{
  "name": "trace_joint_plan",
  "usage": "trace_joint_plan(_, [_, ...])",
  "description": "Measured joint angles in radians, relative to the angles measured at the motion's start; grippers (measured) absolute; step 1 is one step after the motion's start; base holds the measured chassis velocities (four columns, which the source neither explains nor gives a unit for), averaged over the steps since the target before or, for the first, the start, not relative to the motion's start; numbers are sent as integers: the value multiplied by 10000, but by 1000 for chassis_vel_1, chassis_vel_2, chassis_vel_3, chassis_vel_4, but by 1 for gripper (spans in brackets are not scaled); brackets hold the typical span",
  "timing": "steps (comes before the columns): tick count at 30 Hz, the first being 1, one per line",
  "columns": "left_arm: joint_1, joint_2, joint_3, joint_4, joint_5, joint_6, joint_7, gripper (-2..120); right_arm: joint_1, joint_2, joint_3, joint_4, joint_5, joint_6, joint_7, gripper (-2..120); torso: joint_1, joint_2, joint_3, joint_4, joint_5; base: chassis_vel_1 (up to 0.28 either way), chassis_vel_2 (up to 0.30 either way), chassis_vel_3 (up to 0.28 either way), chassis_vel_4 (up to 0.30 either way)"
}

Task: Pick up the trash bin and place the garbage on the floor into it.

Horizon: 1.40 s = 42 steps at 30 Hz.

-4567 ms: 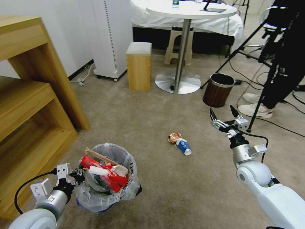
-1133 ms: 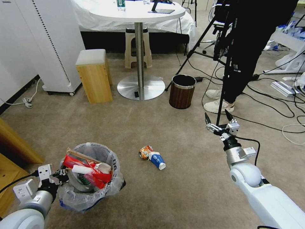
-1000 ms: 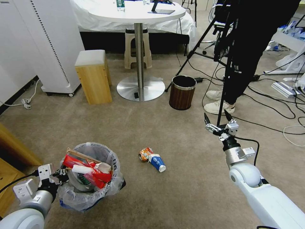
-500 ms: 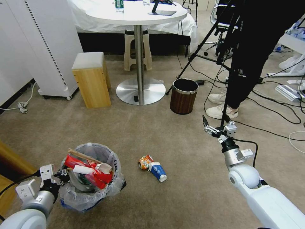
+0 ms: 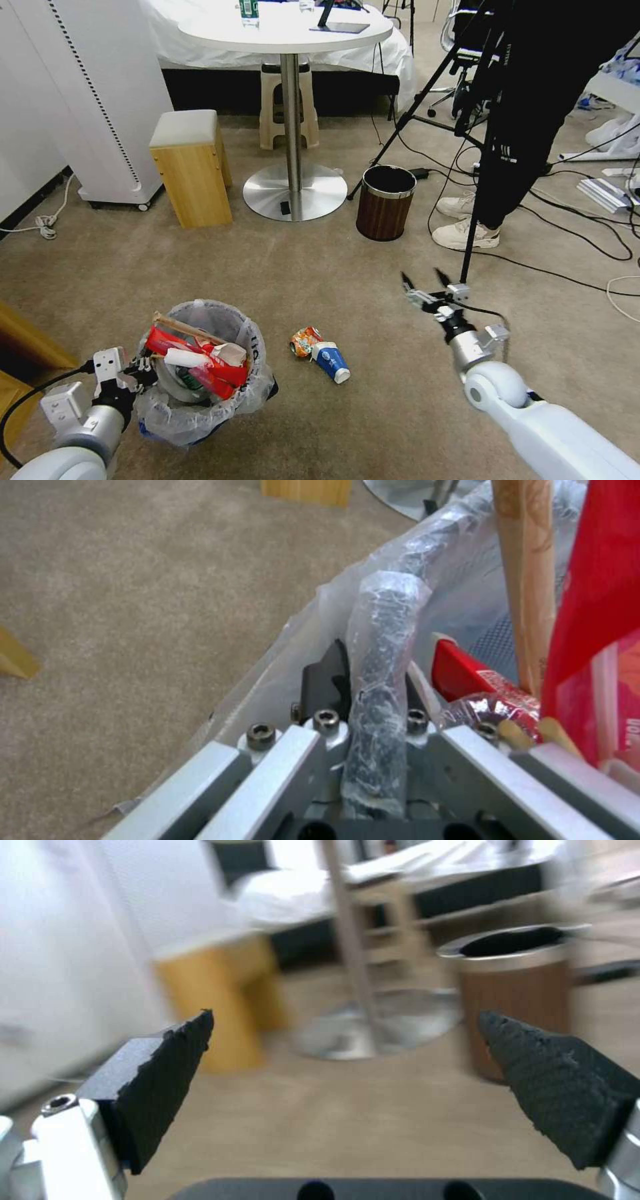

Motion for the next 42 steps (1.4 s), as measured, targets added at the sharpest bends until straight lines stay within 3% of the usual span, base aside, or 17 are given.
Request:
trace_joint_plan(2, [86, -24, -6, -130, 2, -1, 12, 1, 479, 224, -784, -423, 756, 258, -947, 99, 0, -1, 1, 0, 1, 0, 0, 0, 0])
trace_joint_plan(7, [196, -13, -33, -256, 4, -1, 18, 1, 866, 590, -1652, -1137, 1419, 412, -1369, 92, 0, -1, 0, 1, 4, 0, 0, 0, 0])
trace_joint_plan(10, [156, -5, 13, -272, -8, -1, 18, 1, 1044, 803, -2221, -1627, 1642, 308, -1360, 80, 1, -1, 1, -1, 3, 0, 0, 0, 0])
trace_joint_plan(14, [134, -28, 46, -284, -12, -2, 17, 1, 1190, 895, -2655, -1801, 1760, 127, -1242, 89, 0, -1, 0, -4, -2, 0, 0, 0, 0])
trace_joint_plan(17, [117, -72, 87, -284, 8, -2, 27, 1, 1582, 1149, -3406, -2117, 2055, -131, -972, 99, 0, -1, 0, -1, 0, 0, 0, 0, 0])
trace_joint_plan(24, [182, -171, 145, -425, 63, 4, 24, 1, 2586, 1534, -5471, -2816, 3046, -581, -384, 100, 0, -1, 1, 0, 0, 0, 0, 0, 0])
trace_joint_plan(28, [230, -203, 140, -514, 66, 8, 19, 1, 2865, 1760, -6143, -2910, 3439, -819, 237, 98, 1, 0, 0, -1, 1, 0, 0, 0, 0])
trace_joint_plan(34, [272, -126, 64, -526, 53, -7, 5, 1, 2896, 1988, -6631, -2717, 3653, -1221, 1257, 99, 0, 0, 0, 0, -2, 0, 0, 0, 0])
trace_joint_plan(42, [185, -38, 83, -449, 17, -52, -1, 1, 2842, 1824, -6639, -2305, 2981, -1806, 2678, 100, 1, -1, 1, -3, 1, 0, 0, 0, 0])
